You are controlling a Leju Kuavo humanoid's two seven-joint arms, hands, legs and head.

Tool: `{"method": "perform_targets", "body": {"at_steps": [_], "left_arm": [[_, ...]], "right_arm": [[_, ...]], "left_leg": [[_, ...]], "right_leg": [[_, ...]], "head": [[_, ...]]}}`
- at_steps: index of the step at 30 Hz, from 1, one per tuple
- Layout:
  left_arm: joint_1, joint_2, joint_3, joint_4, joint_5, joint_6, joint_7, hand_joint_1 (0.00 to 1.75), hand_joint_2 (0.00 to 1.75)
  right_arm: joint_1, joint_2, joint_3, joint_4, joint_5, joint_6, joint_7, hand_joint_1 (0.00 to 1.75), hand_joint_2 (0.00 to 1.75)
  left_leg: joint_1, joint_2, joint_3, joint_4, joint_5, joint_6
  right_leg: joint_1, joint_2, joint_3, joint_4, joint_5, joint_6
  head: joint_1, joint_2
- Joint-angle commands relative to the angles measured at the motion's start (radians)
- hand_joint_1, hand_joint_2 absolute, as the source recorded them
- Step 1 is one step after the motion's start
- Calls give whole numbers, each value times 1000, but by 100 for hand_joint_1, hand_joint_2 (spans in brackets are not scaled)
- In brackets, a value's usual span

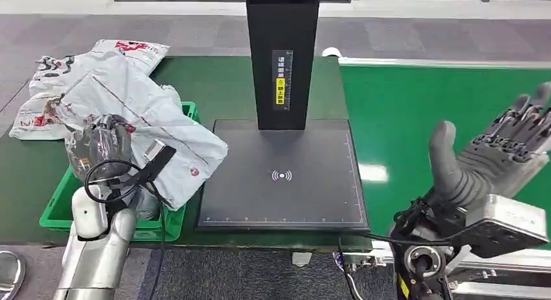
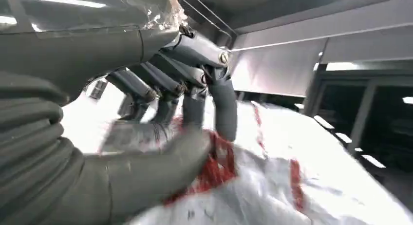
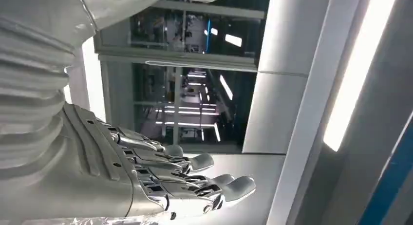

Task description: Moved the parcel from conveyor to table for the left to box.

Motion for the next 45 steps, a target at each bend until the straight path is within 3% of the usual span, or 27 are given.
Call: {"method": "perform_targets", "body": {"at_steps": [1,4,5,6,15,28,31,32,34,37,40,45], "left_arm": [[1,-36,96,-1,-76,-27,47,33,175],[1,-36,96,-1,-76,-27,47,33,175],[3,-37,98,-3,-78,-27,48,23,175],[0,-38,99,-1,-87,-35,56,0,175],[-10,18,-5,22,-104,-61,124,0,175],[-20,3,-36,20,-104,-58,113,0,175],[-41,-69,-70,-3,80,-14,-26,0,175],[-39,-93,-116,-33,330,-28,-152,0,175],[-32,-113,-215,-73,562,-88,-290,0,175],[-21,-126,-366,-116,814,-147,-403,0,175],[-31,-143,-476,-116,908,-160,-437,0,175],[-52,-159,-539,-66,1023,-199,-469,0,175]], "right_arm": [[5,-14,-28,-7,3,-1,7,0,175],[5,-14,-28,-7,3,-1,7,0,175],[8,-14,-28,-10,4,-1,7,0,175],[5,-14,-29,-11,5,-1,7,0,175],[6,-12,-34,-9,4,-1,11,0,175],[5,-12,-32,-2,0,0,16,0,175],[6,-17,-25,23,-6,7,27,0,175],[12,-20,-19,42,-17,21,40,0,175],[13,-21,-12,94,-40,56,47,0,175],[3,-14,3,188,-81,108,48,0,175],[1,-1,21,255,-108,125,45,0,175],[22,1,29,278,-114,135,56,0,175]], "left_leg": [[1,1,3,-2,0,0],[1,0,3,-2,0,0],[0,0,1,-1,0,0],[1,0,2,-2,0,0],[0,-1,2,-2,0,0],[1,-2,2,-2,1,0],[1,-3,1,-1,1,0],[1,-5,1,-1,1,1],[2,-7,0,-1,1,1],[1,-7,2,-1,1,1],[1,-5,2,-2,1,1],[0,-5,2,-1,0,1]], "right_leg": [[1,0,3,-3,1,0],[1,-1,3,-3,1,0],[0,0,2,-1,0,0],[1,-1,3,-3,1,0],[1,-2,3,-2,0,0],[1,-3,4,-3,0,-1],[1,-4,3,-2,0,0],[1,-6,3,-3,0,0],[2,-8,4,-3,0,0],[1,-7,5,-4,0,0],[1,-6,6,-5,1,0],[0,-5,5,-3,0,0]], "head": [[0,0],[0,0],[0,0],[0,0],[0,0],[0,0],[0,0],[0,0],[0,0],[0,0],[0,0],[0,0]]}}
